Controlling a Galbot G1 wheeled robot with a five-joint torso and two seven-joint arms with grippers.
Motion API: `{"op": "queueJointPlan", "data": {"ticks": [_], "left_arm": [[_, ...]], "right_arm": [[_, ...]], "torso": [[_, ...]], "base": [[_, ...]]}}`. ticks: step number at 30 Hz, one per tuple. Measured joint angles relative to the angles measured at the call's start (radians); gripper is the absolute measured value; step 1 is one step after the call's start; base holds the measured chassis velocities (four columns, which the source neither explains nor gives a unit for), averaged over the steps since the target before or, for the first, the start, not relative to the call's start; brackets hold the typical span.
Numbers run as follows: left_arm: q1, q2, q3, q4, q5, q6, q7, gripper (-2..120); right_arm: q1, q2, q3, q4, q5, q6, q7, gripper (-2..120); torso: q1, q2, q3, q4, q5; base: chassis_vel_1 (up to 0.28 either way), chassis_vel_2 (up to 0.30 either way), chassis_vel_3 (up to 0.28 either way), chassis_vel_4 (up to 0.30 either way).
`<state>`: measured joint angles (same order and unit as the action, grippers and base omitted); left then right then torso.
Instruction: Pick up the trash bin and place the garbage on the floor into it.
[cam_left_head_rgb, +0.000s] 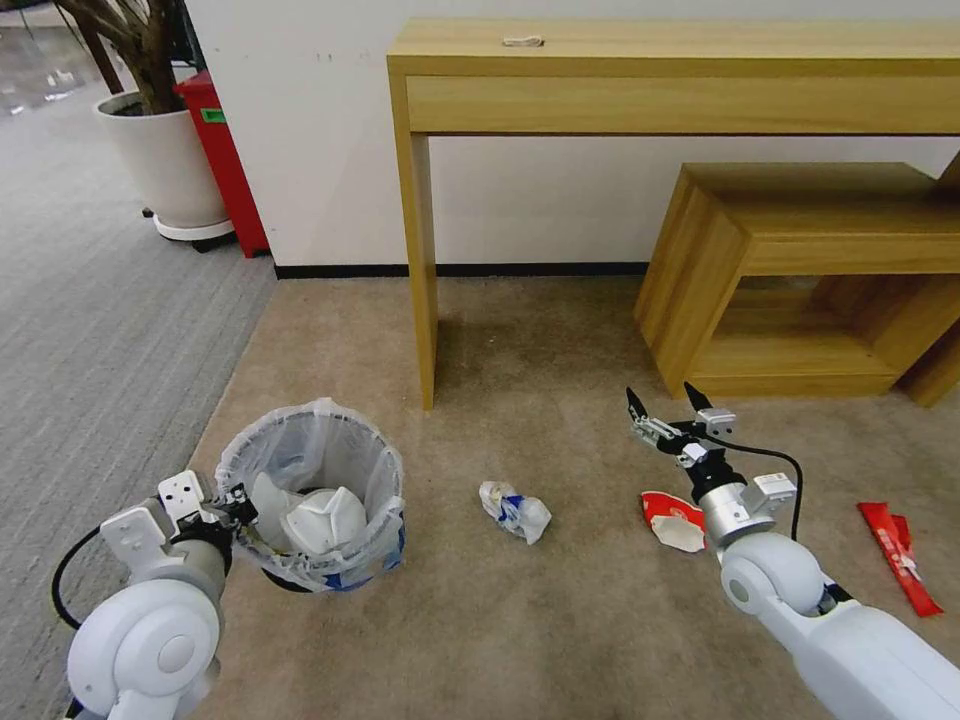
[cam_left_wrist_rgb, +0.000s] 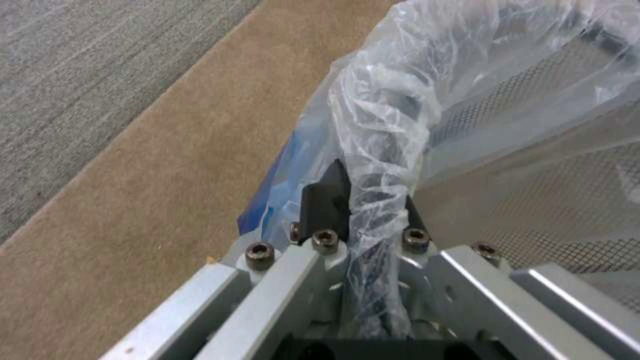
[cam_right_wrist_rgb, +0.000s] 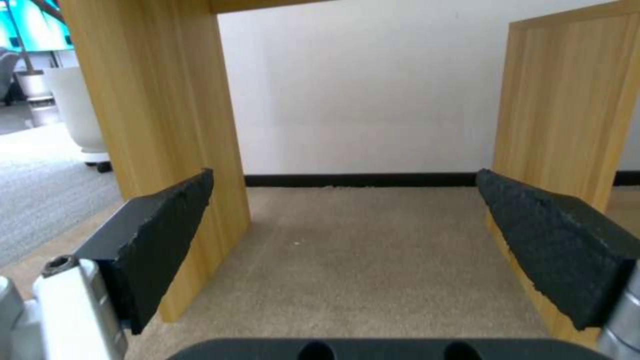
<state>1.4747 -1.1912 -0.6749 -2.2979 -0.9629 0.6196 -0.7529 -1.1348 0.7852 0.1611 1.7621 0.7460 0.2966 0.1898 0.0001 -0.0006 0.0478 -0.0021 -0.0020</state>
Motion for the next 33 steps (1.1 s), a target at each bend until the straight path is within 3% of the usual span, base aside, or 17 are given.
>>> {"op": "queueJointPlan", "data": {"ticks": [23,27,32,33], "left_arm": [[-0.002,0.004,0.000,0.002,0.000,0.000,-0.001,1],[-0.004,0.004,0.000,0.009,0.000,0.000,-0.001,1],[-0.007,0.003,0.001,0.015,0.000,0.000,-0.001,1],[-0.007,0.000,0.003,0.019,0.001,0.000,-0.001,1]], "right_arm": [[0.030,0.010,-0.043,-0.012,-0.014,0.029,-0.005,100],[0.050,0.008,-0.066,-0.013,-0.024,0.032,-0.038,100],[0.067,-0.027,-0.096,-0.003,-0.007,0.022,-0.131,100],[0.068,-0.055,-0.111,0.008,0.026,0.014,-0.188,100]], "torso": [[0.000,0.000,0.000,0.0000,0.0000],[0.000,0.000,0.000,-0.0001,-0.0001],[0.000,0.000,0.000,0.0000,-0.0001],[0.000,0.000,0.000,0.0000,0.0001]], "base": [[-0.056,0.052,0.054,-0.047],[0.000,0.000,0.000,0.000],[0.000,0.000,0.000,0.000],[0.000,0.000,0.000,0.000]]}}
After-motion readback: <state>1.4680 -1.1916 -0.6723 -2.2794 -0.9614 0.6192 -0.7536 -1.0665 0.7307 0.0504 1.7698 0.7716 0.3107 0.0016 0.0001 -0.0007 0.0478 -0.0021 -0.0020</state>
